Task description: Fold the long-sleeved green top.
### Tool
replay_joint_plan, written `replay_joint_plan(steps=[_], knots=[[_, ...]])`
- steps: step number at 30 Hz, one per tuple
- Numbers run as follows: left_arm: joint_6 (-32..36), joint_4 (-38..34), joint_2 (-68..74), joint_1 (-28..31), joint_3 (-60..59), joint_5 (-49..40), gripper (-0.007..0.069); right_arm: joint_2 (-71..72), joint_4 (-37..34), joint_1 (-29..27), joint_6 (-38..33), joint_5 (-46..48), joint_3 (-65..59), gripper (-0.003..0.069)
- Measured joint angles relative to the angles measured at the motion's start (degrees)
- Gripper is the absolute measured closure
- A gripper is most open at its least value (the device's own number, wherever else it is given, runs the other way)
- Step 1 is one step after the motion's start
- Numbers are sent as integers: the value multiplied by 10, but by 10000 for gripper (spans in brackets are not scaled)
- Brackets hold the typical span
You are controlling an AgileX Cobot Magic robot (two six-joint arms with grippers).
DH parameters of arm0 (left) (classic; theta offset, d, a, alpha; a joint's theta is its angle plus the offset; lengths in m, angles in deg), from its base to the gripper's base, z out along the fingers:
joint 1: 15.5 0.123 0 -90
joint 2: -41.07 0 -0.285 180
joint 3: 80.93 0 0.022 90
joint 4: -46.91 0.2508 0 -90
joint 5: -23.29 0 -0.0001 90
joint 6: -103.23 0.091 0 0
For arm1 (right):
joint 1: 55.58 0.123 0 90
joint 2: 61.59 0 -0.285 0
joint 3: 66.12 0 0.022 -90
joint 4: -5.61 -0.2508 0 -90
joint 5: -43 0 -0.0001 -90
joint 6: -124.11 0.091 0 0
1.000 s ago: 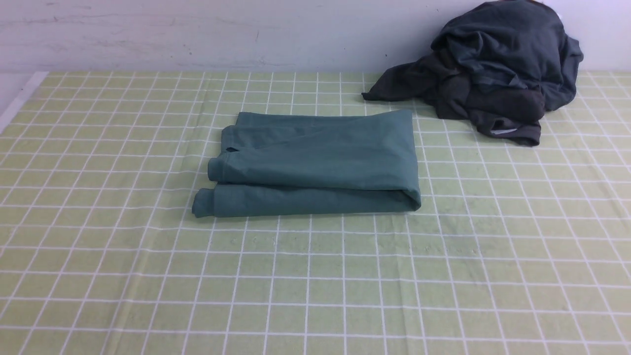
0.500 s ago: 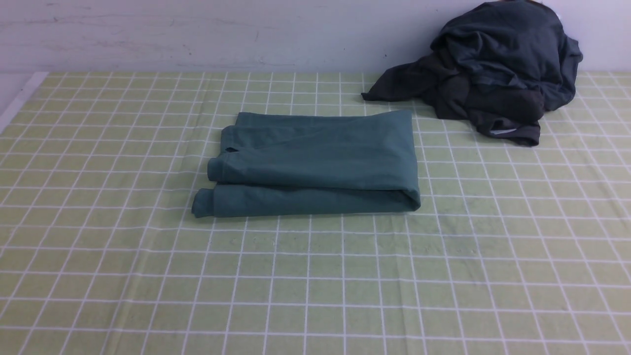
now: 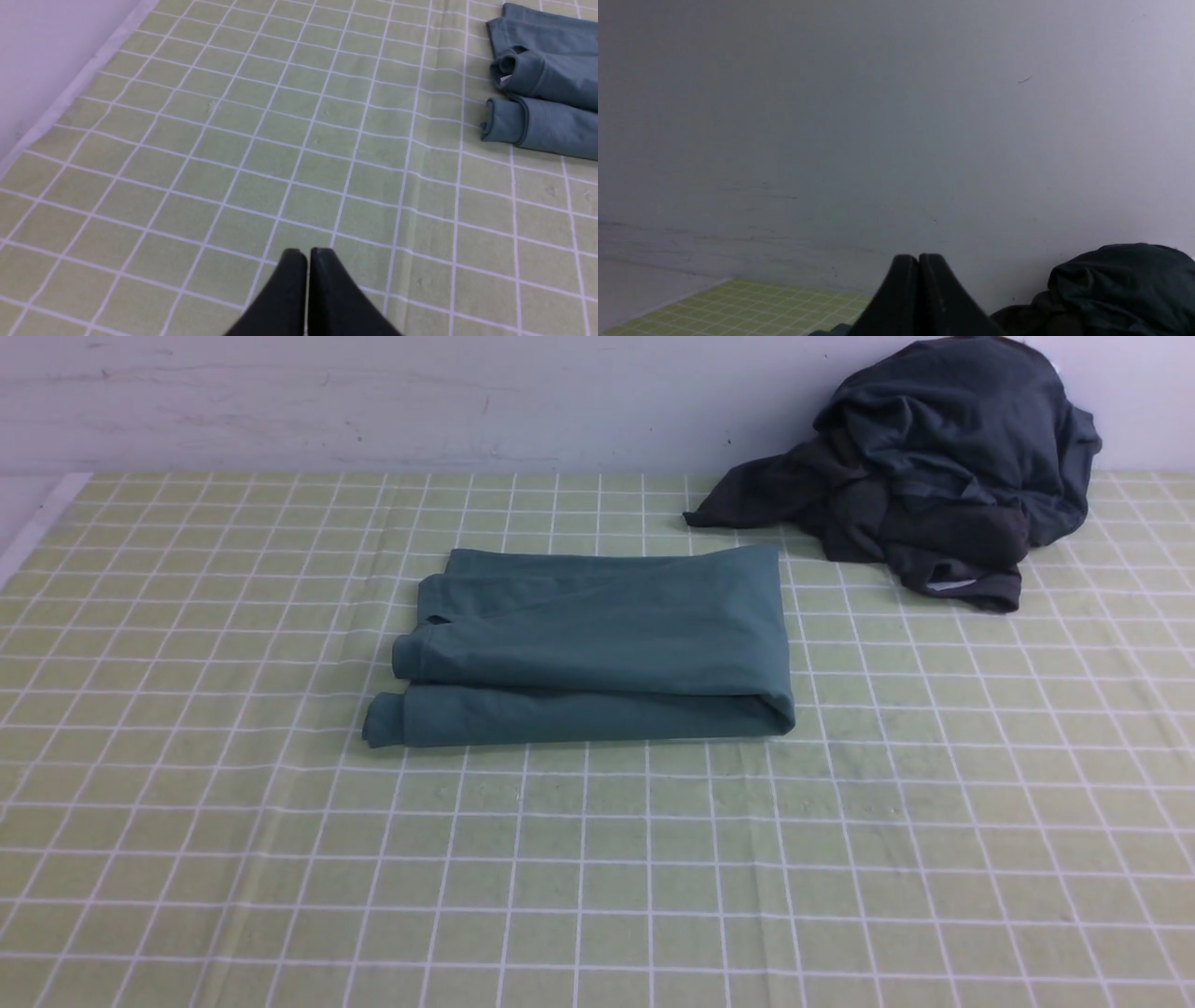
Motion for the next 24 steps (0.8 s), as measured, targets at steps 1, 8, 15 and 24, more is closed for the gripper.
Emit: replay_joint_plan(steps=[1, 8, 15, 24], knots=[[0, 0, -1, 0, 0, 0, 628, 2, 2, 0, 4, -21, -27, 671], [0, 0, -1, 0, 0, -4, 628, 1, 9, 0, 28, -53, -107, 671], [0, 0, -1, 0, 0, -5, 628, 1, 9, 0, 55, -17, -107, 671], [0, 0, -1, 0, 0, -5, 628, 1, -185, -89, -87, 71, -107, 671]])
